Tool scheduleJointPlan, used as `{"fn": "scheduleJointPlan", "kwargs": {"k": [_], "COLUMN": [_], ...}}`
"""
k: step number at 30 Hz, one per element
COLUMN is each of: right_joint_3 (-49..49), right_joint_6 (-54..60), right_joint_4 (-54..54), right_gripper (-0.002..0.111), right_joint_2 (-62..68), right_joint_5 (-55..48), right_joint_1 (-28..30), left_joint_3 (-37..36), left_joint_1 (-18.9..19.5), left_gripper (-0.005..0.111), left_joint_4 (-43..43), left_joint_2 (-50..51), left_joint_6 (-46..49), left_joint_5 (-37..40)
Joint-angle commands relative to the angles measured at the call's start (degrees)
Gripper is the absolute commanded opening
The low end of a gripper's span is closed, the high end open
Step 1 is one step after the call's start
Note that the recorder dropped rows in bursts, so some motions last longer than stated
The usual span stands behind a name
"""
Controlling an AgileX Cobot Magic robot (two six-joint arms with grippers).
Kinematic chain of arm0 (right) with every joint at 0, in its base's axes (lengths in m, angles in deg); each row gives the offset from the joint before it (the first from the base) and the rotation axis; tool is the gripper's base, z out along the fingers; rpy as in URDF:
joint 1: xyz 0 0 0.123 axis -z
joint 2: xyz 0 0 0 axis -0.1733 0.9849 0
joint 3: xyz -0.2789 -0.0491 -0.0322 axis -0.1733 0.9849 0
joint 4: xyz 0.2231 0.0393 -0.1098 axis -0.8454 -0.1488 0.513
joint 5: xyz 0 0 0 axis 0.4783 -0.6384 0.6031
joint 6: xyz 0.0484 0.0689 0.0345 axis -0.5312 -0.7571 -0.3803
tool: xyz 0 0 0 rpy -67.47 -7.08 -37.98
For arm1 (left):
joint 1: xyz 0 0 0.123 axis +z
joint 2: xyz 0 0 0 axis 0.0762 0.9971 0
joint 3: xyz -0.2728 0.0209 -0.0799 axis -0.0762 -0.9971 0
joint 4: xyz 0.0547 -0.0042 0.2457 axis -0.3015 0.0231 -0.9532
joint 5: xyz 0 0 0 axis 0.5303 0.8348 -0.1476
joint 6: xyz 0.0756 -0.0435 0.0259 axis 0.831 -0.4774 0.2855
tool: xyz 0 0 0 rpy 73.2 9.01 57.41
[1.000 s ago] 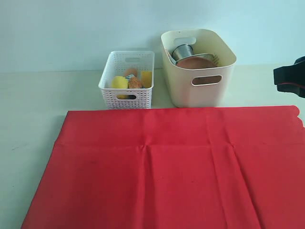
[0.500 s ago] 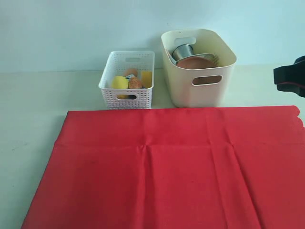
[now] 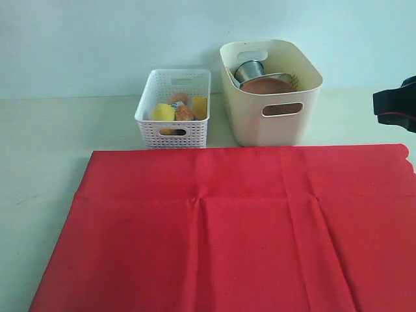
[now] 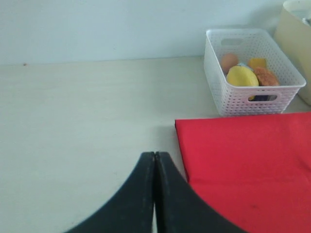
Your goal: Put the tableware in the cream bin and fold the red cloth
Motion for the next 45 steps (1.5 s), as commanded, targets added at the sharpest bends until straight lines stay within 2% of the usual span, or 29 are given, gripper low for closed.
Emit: {"fn": "scheduleJointPlan", "kwargs": {"k": [1,17,21,28,38,45], "right_joint_3": [0.29,0.29,0.29,0.29,0.29,0.29], "right_joint_6": [0.39,0.39,0.39,0.39,0.39,2.51], "right_joint_4": [-0.43,-0.82,-0.82,-2.19,-2.33,-2.33], "right_gripper": [0.038,0.038,0.038,0.038,0.038,0.038], "right_joint_2": [-0.55,-0.55,-0.55,-0.55,-0.55,-0.55], "right_joint_5": [0.70,1.08,1.08,0.84,0.57,-0.17], "right_joint_1": [-0.03,-0.03,-0.03,-0.03,-0.03,-0.03], "left_joint_3": [0.44,0.44,0.44,0.44,0.44,2.99], "left_joint_1": [0.24,0.24,0.24,-0.82,-3.97,-5.45], "left_gripper": [0.000,0.000,0.000,0.000,0.000,0.000], "left_joint_4": [0.35,0.57,1.85,3.21,3.29,5.27], "left_joint_2": [0.02,0.02,0.02,0.02,0.22,5.80], "left_joint_6": [0.00,-1.38,-6.81,-5.65,-3.49,-3.49], "left_joint_5": [-6.56,-7.33,-4.02,2.45,5.13,11.44]}}
